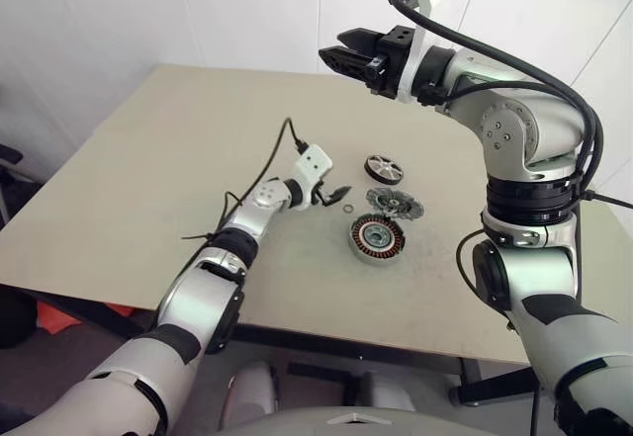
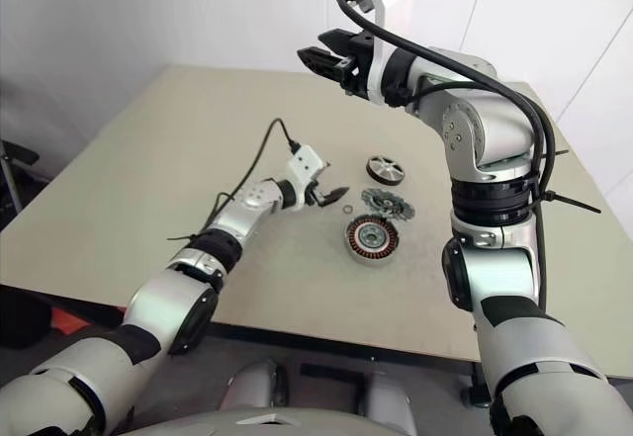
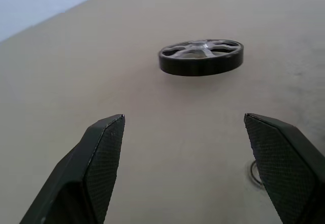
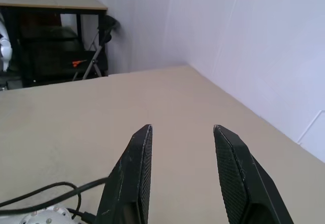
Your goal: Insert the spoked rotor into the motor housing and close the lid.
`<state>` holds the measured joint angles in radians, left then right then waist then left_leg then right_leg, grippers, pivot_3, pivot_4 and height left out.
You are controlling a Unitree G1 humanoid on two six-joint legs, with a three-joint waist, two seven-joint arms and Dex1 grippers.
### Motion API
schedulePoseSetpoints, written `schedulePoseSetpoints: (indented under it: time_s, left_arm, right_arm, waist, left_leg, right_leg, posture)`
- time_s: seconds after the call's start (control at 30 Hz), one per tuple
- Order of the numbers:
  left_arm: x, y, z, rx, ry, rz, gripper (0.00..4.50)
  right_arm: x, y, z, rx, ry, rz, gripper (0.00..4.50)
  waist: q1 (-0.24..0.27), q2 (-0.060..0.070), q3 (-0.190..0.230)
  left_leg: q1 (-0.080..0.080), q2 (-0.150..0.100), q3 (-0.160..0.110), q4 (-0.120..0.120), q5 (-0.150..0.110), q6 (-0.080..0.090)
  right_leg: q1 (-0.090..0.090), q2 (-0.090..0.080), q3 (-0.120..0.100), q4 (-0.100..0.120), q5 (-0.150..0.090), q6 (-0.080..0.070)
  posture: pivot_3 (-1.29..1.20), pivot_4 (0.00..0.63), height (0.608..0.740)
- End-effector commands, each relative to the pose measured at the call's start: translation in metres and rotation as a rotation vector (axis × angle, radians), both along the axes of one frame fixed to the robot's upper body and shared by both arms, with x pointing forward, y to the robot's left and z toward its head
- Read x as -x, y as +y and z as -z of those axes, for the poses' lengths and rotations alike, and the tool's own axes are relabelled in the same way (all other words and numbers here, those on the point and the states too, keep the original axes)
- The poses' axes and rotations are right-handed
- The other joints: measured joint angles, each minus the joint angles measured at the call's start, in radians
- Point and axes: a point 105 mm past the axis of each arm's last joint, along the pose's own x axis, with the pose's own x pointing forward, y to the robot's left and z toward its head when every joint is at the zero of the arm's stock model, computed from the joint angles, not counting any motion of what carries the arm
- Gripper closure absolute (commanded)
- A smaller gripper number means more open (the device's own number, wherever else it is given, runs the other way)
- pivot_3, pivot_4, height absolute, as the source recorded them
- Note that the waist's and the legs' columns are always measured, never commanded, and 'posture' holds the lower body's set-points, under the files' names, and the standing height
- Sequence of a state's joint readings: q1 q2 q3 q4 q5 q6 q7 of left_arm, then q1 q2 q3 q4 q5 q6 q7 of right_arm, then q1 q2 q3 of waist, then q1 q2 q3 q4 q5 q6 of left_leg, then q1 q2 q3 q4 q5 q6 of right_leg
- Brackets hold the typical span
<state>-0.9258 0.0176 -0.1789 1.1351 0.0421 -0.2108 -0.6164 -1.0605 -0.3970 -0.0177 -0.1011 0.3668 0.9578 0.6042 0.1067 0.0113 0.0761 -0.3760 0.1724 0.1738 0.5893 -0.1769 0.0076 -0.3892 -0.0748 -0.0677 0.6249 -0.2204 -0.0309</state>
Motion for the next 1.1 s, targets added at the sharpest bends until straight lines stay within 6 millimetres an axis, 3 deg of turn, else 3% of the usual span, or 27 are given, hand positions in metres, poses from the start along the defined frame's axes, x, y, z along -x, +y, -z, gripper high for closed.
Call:
schedulePoseSetpoints:
  time_s: [0.03, 0.4, 0.87, 0.97, 1.03, 1.1]
  left_arm:
    - [0.001, -0.009, -0.004, 0.004, 0.007, 0.038, 0.51]
    - [0.019, -0.036, 0.015, -0.014, 0.126, 0.11, 0.51]
    - [0.022, -0.038, 0.027, -0.085, 0.194, 0.103, 0.51]
    - [0.023, -0.039, 0.028, -0.074, 0.224, 0.099, 1.05]
    - [0.023, -0.038, 0.031, -0.089, 0.225, 0.094, 1.63]
    - [0.023, -0.037, 0.033, -0.087, 0.234, 0.083, 1.63]
  right_arm:
    - [0.008, -0.005, -0.015, -0.019, -0.068, 0.017, 2.39]
    - [0.009, -0.01, -0.012, -0.016, -0.065, 0.044, 2.39]
    - [0.008, -0.01, -0.012, -0.025, -0.065, 0.047, 2.39]
    - [0.007, -0.01, -0.012, -0.029, -0.066, 0.052, 2.43]
    - [0.006, -0.011, -0.012, -0.03, -0.067, 0.055, 2.43]
    - [0.005, -0.012, -0.013, -0.031, -0.069, 0.059, 2.43]
  waist:
    - [0.003, 0.0, 0.0]
    - [0.027, 0.0, 0.0]
    - [0.042, 0.0, 0.0]
    - [0.044, 0.0, 0.0]
    - [0.045, 0.0, 0.0]
    - [0.045, 0.0, 0.0]
  left_leg:
    - [-0.002, 0.0, 0.0, 0.0, 0.0, 0.001]
    - [-0.003, 0.0, 0.001, 0.006, -0.005, 0.008]
    - [0.002, 0.0, 0.001, 0.006, -0.005, 0.008]
    - [0.002, 0.0, 0.001, 0.006, -0.005, 0.008]
    - [0.002, 0.0, 0.001, 0.006, -0.005, 0.008]
    - [0.002, 0.0, 0.001, 0.006, -0.005, 0.008]
  right_leg:
    - [-0.002, 0.0, 0.0, 0.0, 0.0, 0.0]
    - [0.0, -0.002, 0.0, 0.0, 0.0, -0.001]
    - [0.005, -0.002, 0.0, 0.0, 0.0, -0.001]
    - [0.005, -0.002, 0.0, 0.0, 0.0, -0.001]
    - [0.005, -0.002, 0.0, 0.0, 0.0, -0.001]
    - [0.005, -0.002, 0.0, 0.0, 0.0, -0.001]
  posture:
    - [0.0, 0.0, 0.74]
    - [0.0, 0.0, 0.74]
    - [0.0, 0.0, 0.74]
    - [0.0, 0.0, 0.74]
    - [0.0, 0.0, 0.74]
    - [0.0, 0.0, 0.74]
